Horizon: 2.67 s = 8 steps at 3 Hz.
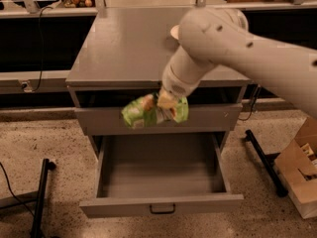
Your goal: Place green rice chip bag into middle drawer
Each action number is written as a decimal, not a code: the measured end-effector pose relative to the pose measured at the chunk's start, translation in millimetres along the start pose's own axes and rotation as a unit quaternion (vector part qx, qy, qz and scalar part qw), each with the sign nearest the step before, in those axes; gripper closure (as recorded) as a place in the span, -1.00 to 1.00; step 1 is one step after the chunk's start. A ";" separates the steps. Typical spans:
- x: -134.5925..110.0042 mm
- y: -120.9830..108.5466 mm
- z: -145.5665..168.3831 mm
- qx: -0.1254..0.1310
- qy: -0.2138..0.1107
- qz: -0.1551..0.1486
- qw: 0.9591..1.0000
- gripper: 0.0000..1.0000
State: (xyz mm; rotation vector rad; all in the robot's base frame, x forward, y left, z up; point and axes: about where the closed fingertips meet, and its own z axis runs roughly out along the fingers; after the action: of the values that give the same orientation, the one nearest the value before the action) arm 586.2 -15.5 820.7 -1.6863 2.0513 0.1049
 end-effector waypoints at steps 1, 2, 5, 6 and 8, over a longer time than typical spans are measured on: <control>21.9 22.7 22.2 -0.021 0.019 0.001 1.000 1.00; 34.0 13.1 44.1 -0.033 0.000 0.041 0.999 1.00; 139.8 51.3 175.3 -0.030 -0.151 0.121 0.981 1.00; 147.8 53.5 179.8 -0.029 -0.153 0.120 0.981 1.00; 160.7 38.3 236.2 -0.005 -0.206 0.098 0.974 1.00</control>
Offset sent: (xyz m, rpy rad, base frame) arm 0.0261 -0.0206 -0.1004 0.1454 0.1605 -0.1288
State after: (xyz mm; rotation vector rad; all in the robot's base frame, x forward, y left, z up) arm 603.6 -68.5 537.9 -1.3270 1.8899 0.4889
